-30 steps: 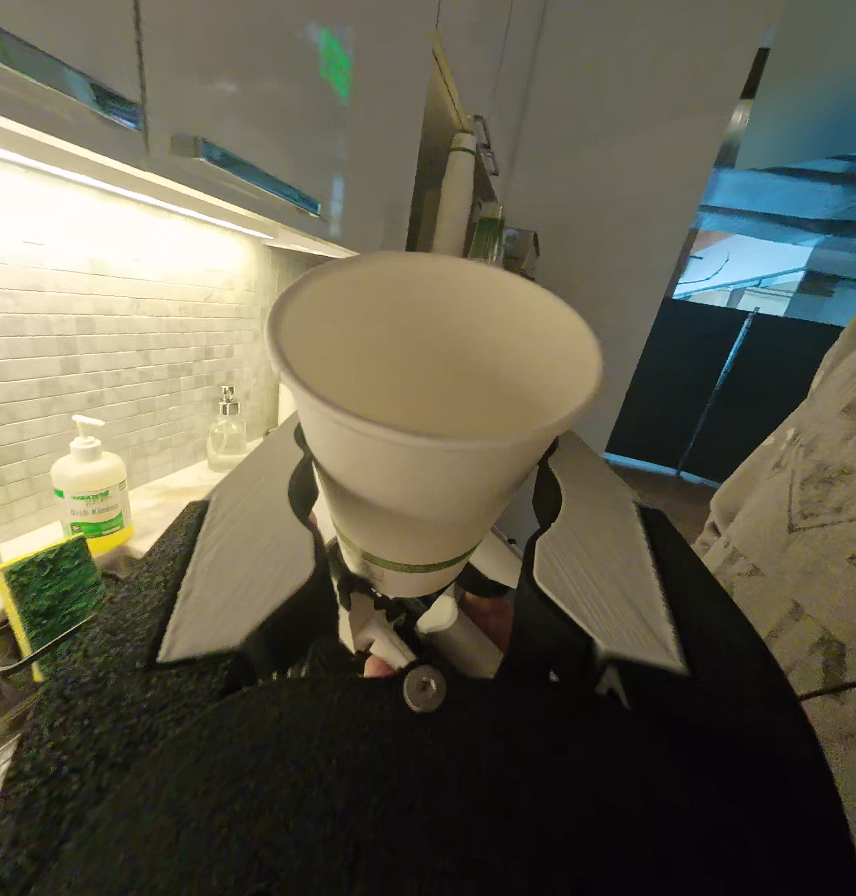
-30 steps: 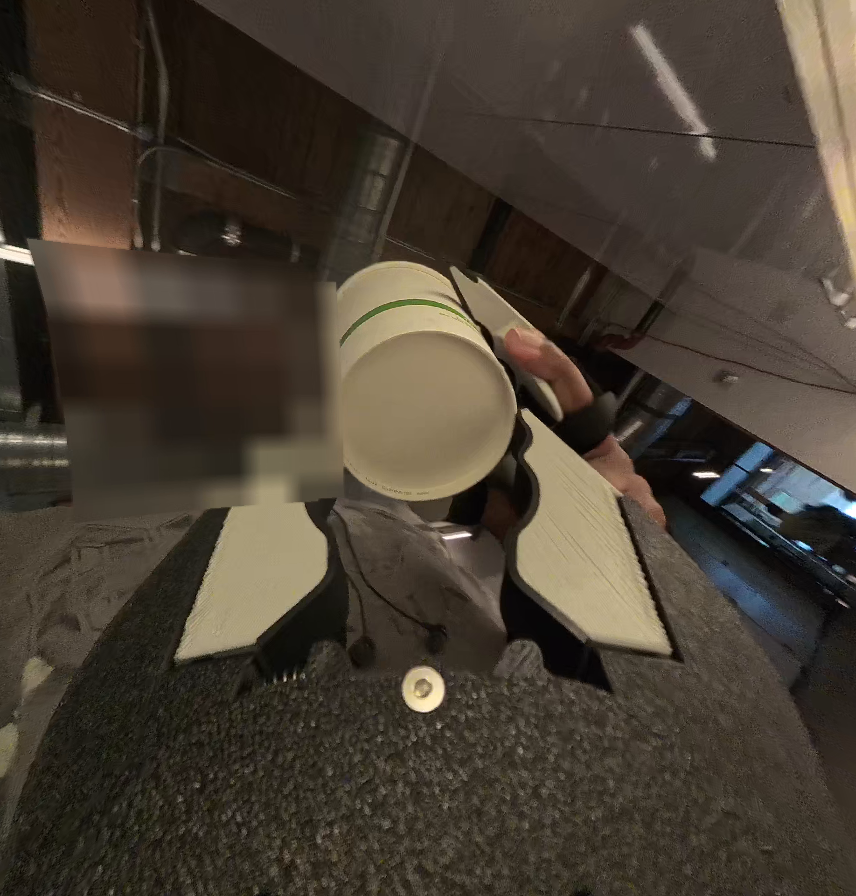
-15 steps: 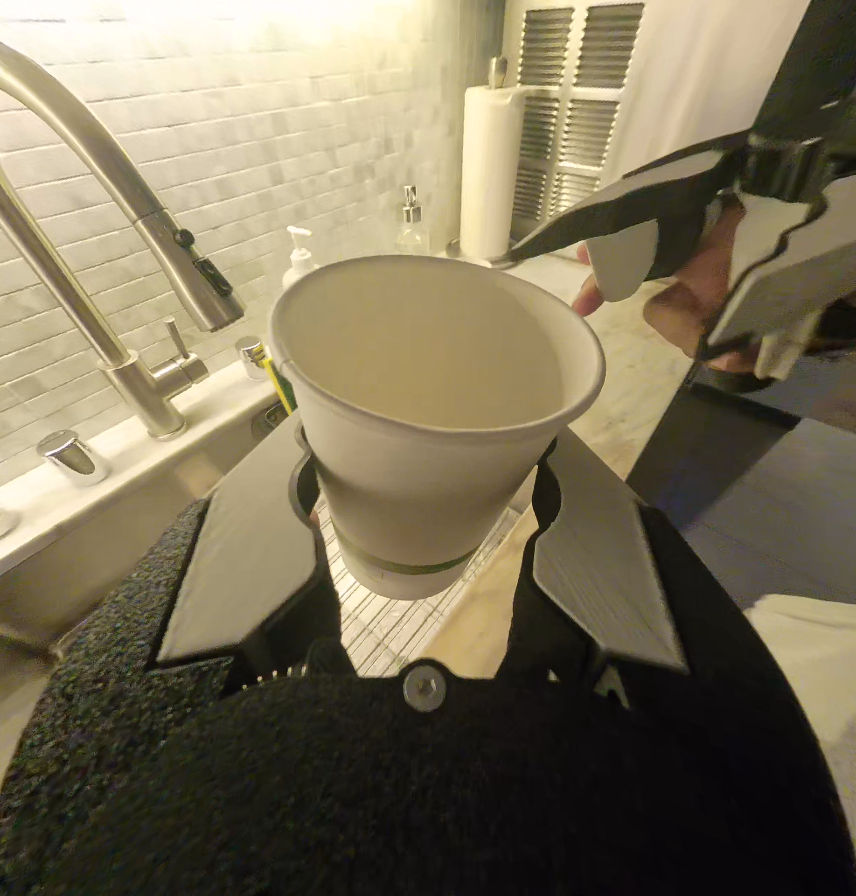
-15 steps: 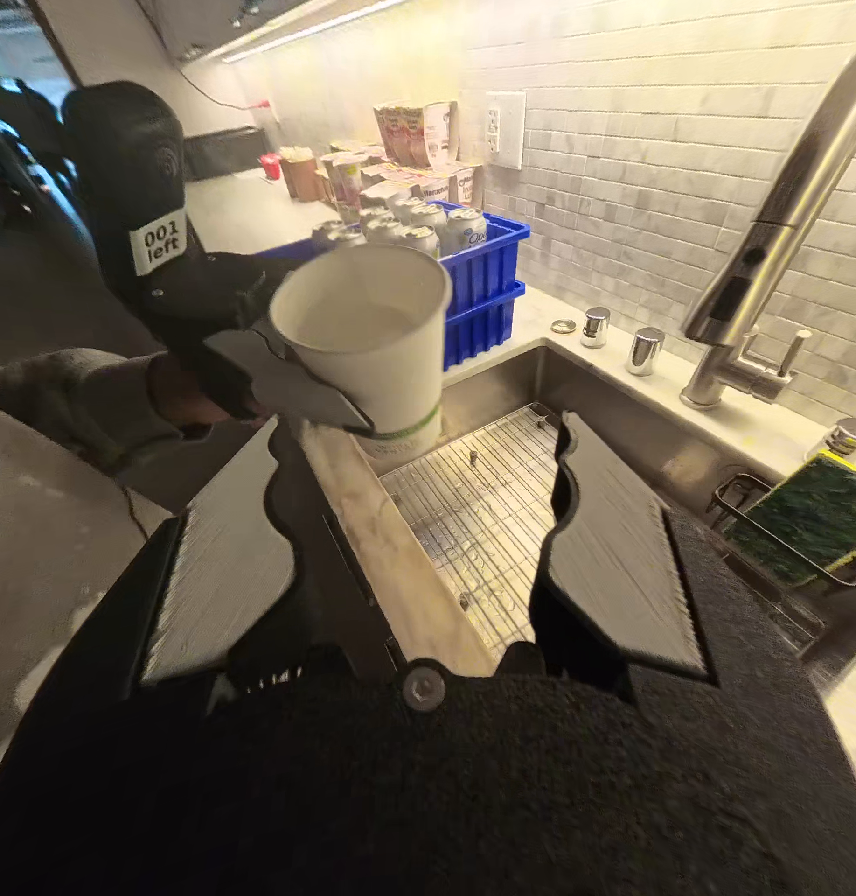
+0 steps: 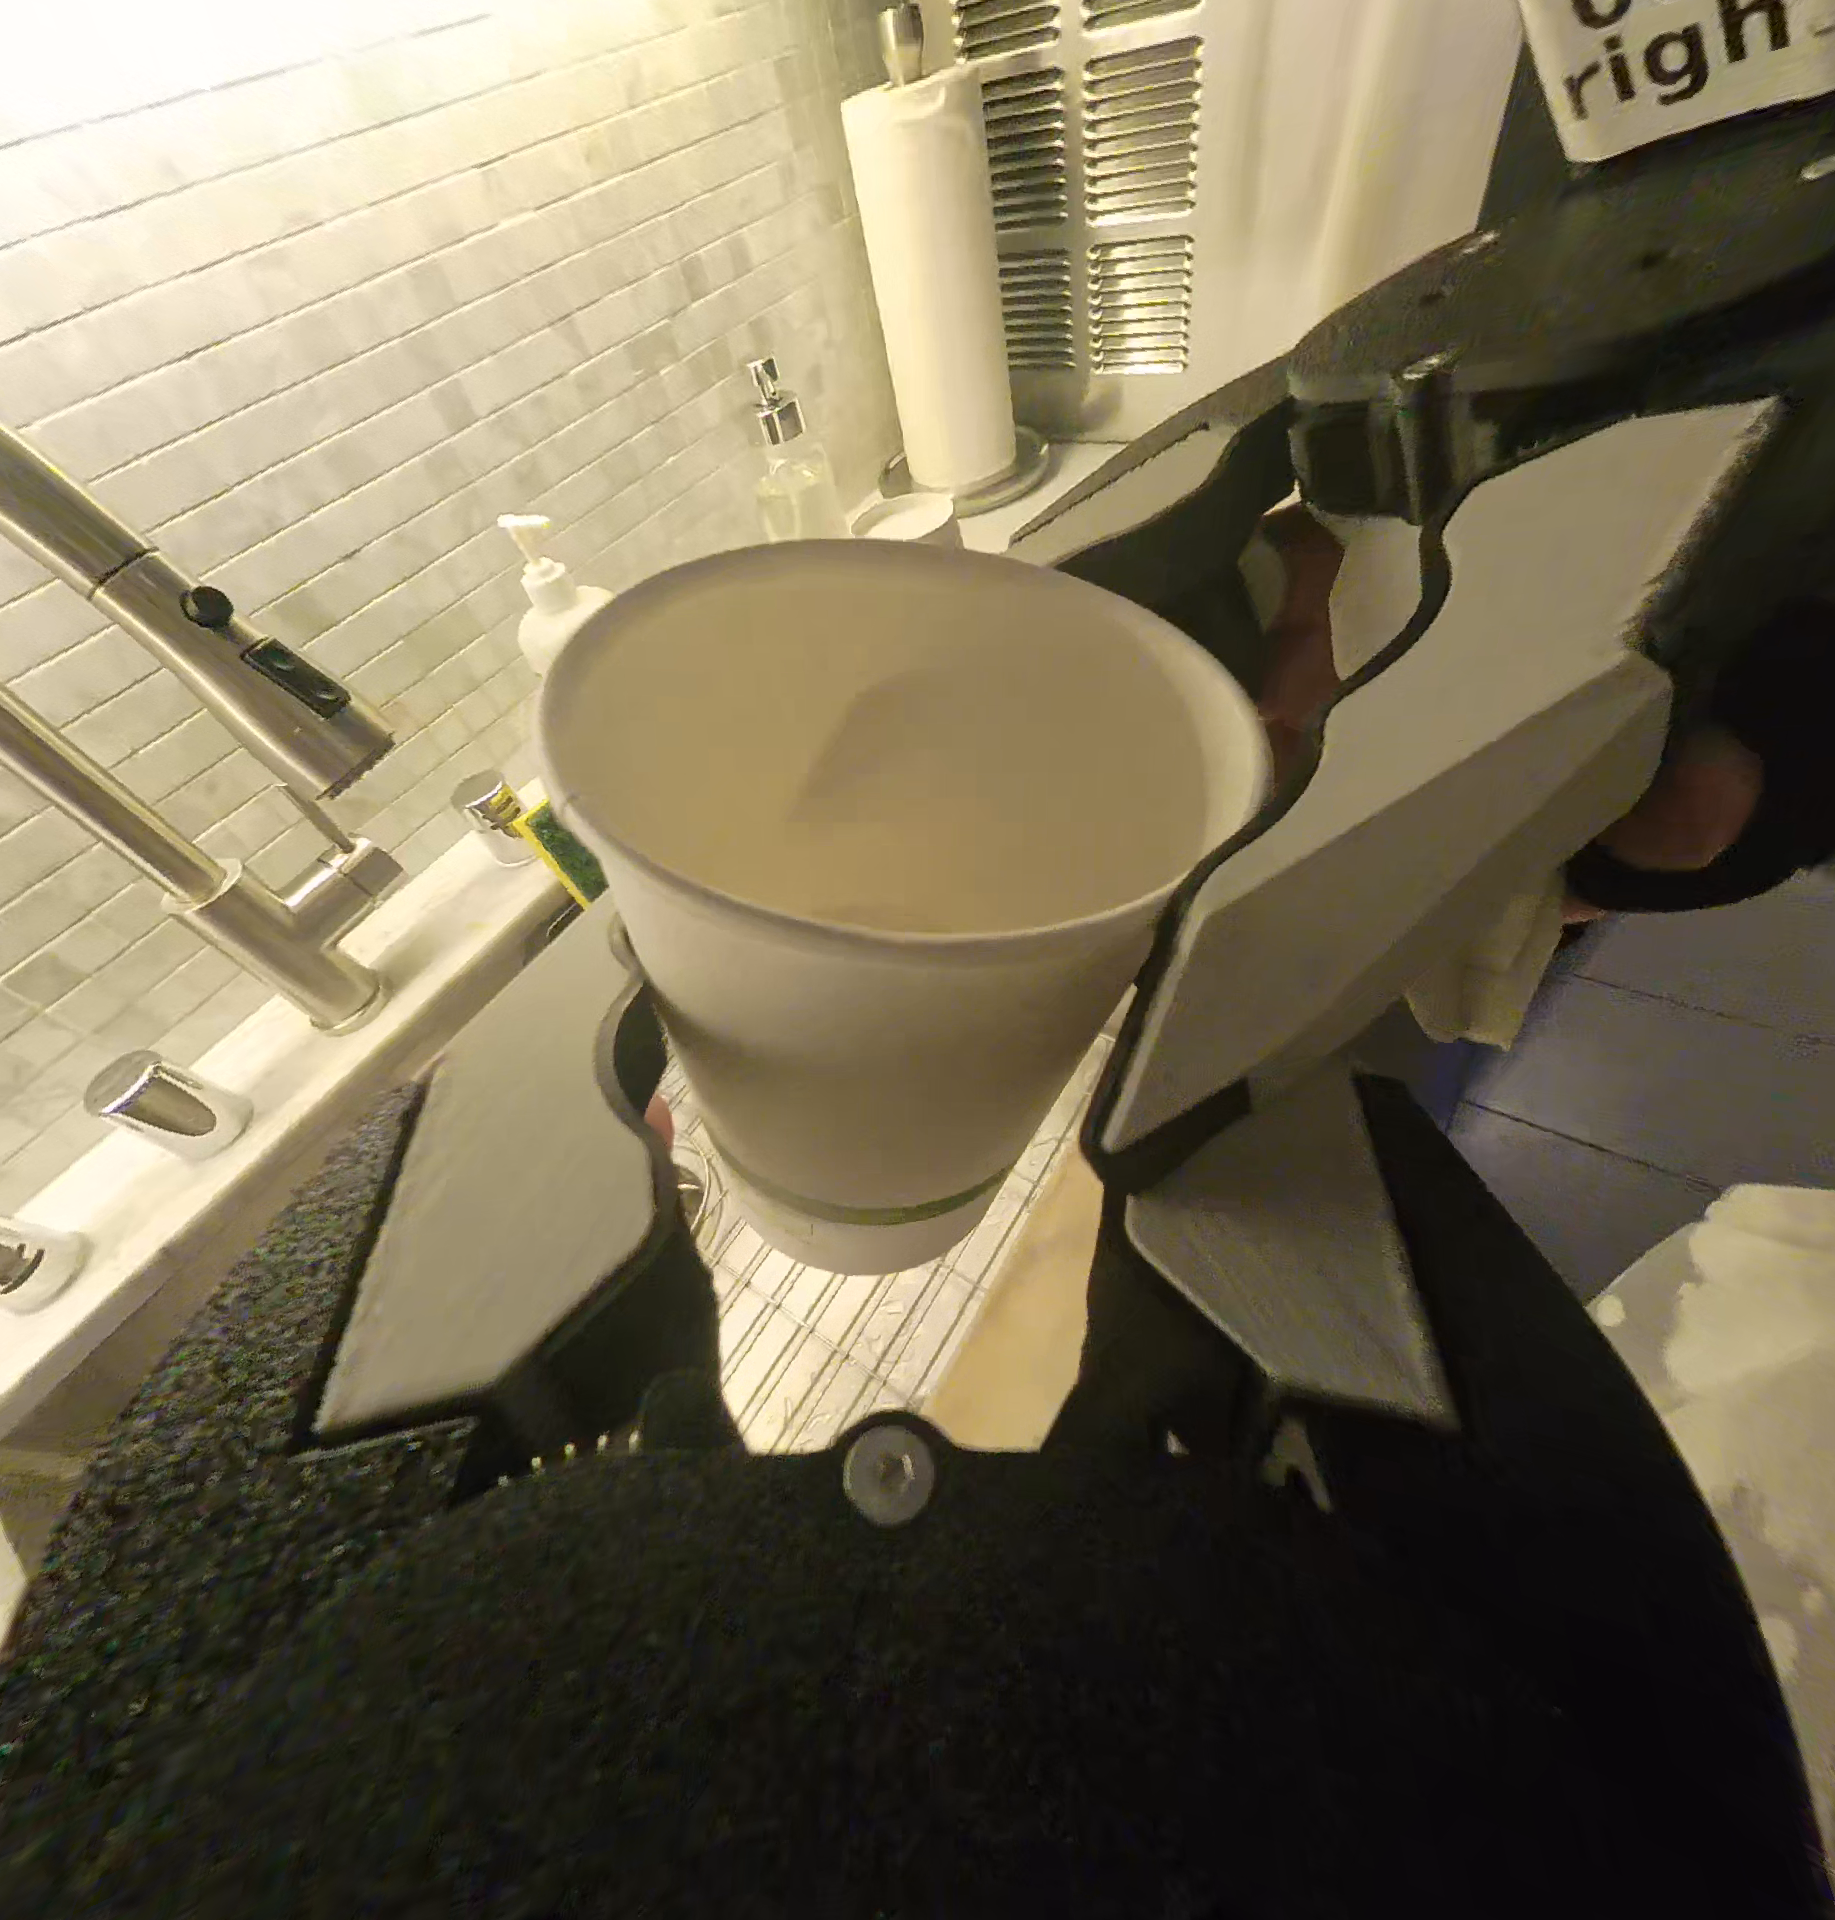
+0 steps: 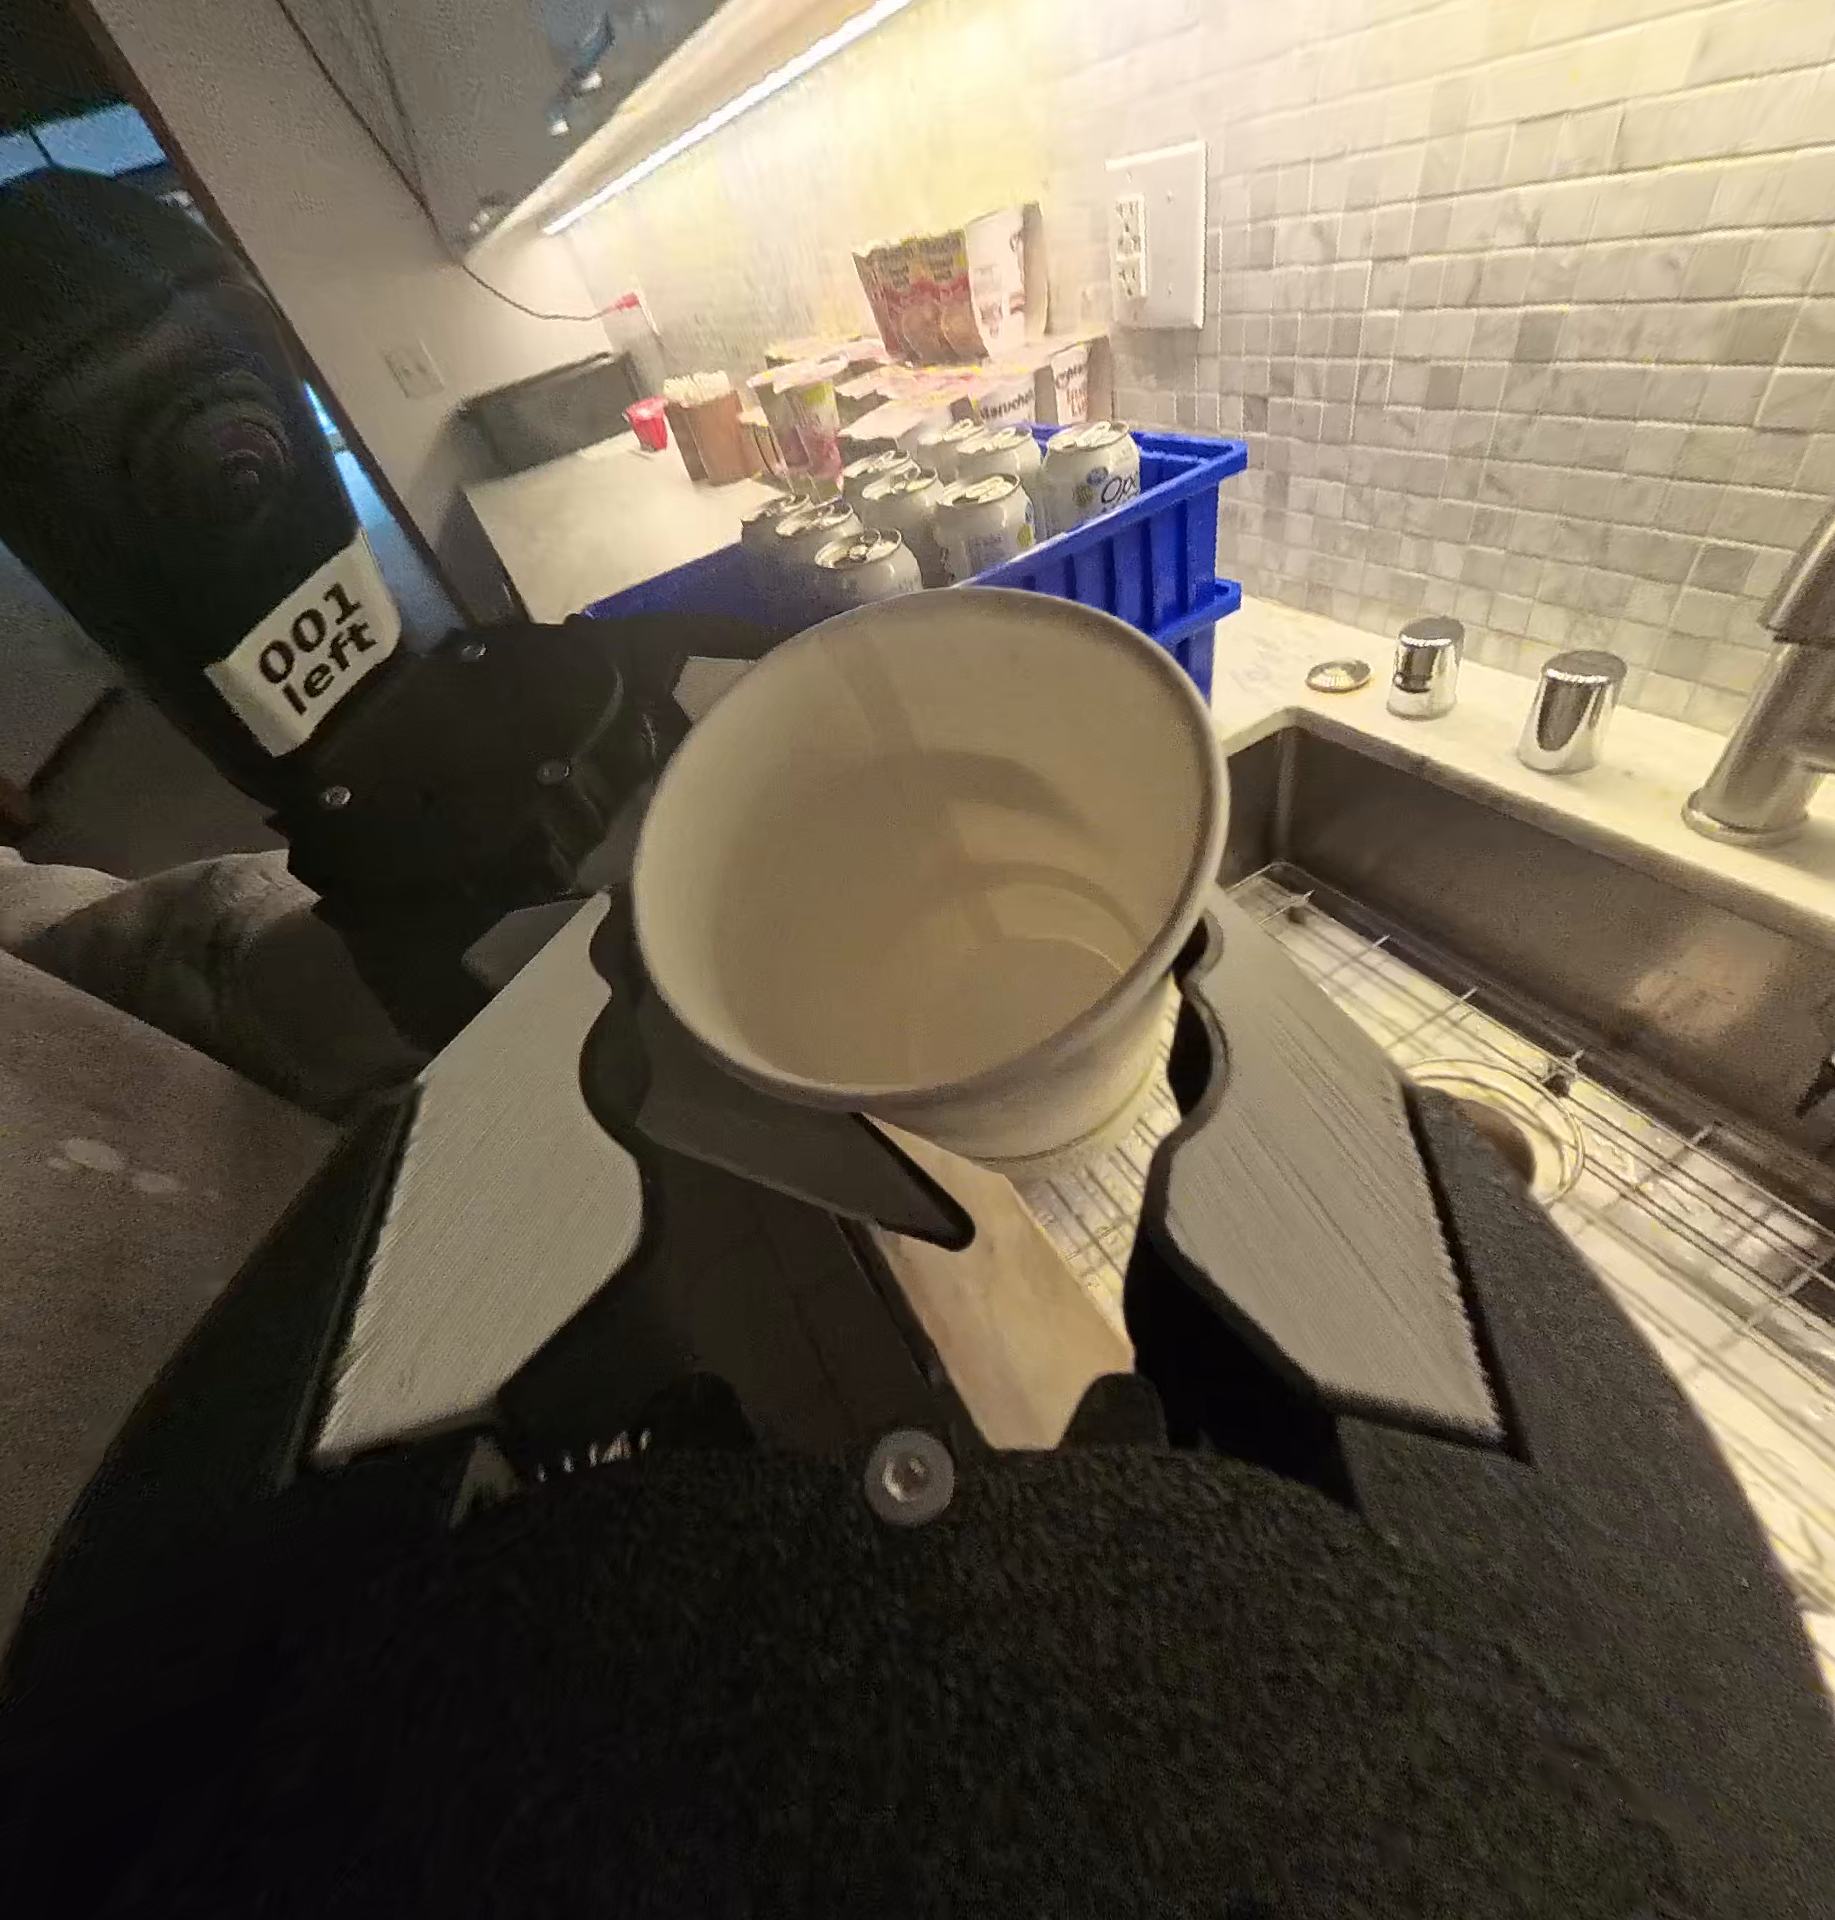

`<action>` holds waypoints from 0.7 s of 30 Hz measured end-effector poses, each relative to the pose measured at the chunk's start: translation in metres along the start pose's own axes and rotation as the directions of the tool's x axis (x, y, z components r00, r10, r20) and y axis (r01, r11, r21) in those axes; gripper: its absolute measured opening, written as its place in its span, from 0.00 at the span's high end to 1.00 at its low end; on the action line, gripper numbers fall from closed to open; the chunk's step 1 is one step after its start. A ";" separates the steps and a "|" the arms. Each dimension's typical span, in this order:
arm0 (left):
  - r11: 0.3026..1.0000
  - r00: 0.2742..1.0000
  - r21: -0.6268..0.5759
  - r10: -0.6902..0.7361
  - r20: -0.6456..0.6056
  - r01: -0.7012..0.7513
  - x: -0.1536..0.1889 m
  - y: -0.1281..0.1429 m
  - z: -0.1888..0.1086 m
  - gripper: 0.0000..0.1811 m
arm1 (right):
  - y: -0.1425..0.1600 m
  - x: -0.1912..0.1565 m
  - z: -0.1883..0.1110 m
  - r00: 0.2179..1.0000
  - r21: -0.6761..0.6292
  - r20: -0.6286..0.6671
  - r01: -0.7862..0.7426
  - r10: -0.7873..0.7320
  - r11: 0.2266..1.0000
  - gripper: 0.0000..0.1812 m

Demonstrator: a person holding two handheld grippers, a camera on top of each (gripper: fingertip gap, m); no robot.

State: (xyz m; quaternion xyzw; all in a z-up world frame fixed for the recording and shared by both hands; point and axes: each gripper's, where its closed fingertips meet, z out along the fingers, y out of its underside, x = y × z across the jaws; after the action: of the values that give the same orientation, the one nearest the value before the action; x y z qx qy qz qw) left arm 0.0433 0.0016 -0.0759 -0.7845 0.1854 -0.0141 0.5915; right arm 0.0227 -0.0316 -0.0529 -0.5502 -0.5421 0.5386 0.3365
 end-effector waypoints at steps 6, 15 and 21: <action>1.000 0.999 0.013 0.017 -0.039 -0.017 0.007 0.001 0.004 0.47 | 0.004 0.003 -0.010 1.000 -0.015 0.018 -0.020 0.020 1.000 0.46; 0.969 0.974 0.120 -0.221 0.042 0.215 -0.028 0.019 -0.009 0.48 | 0.001 0.158 -0.157 0.850 0.103 -0.519 -0.041 0.089 0.994 0.46; 0.924 0.926 0.284 -0.318 0.201 0.256 -0.081 0.012 -0.041 0.57 | 0.099 0.254 -0.188 0.697 0.039 -0.709 -0.109 0.104 0.993 0.45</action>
State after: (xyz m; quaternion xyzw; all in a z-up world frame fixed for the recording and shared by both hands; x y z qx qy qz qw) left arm -0.0456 -0.0136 -0.0590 -0.7174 -0.0096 -0.0285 0.6960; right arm 0.1833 0.2334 -0.1691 -0.7464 -0.3397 0.3022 0.4859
